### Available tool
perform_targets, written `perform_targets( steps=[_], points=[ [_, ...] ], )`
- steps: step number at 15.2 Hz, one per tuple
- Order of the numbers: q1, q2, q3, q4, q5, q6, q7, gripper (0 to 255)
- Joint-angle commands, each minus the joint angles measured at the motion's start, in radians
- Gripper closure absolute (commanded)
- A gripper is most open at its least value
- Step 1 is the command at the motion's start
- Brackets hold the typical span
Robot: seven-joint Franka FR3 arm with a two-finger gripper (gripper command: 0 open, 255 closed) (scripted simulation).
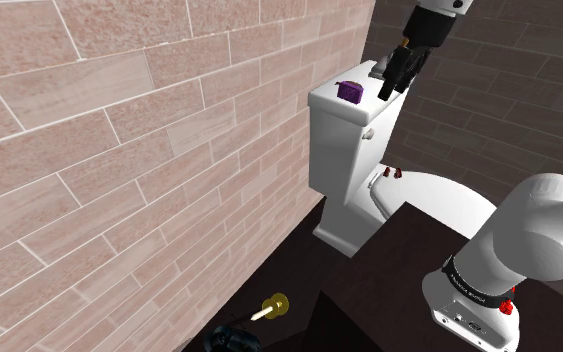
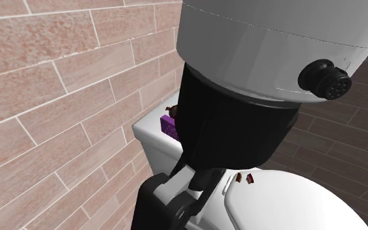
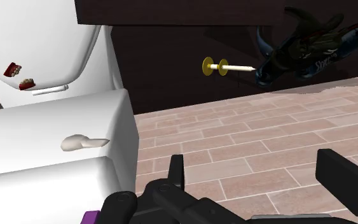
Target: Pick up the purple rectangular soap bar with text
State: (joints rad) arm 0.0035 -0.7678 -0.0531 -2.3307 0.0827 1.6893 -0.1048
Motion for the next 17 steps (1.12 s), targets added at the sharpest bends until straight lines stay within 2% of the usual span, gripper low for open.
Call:
perform_targets(
  steps=[1, 9, 17],
  points=[
    [0.0, 0.0, 0.0, 0.0, 0.0, 0.0, 0.0, 0],
    [-0.036, 0.28, -0.082, 0.151, -0.062, 0.081, -0.082, 0],
    [-0.067, 0.573, -0.156, 0.371, -0.083, 0.112, -0.159, 0]
  ],
)
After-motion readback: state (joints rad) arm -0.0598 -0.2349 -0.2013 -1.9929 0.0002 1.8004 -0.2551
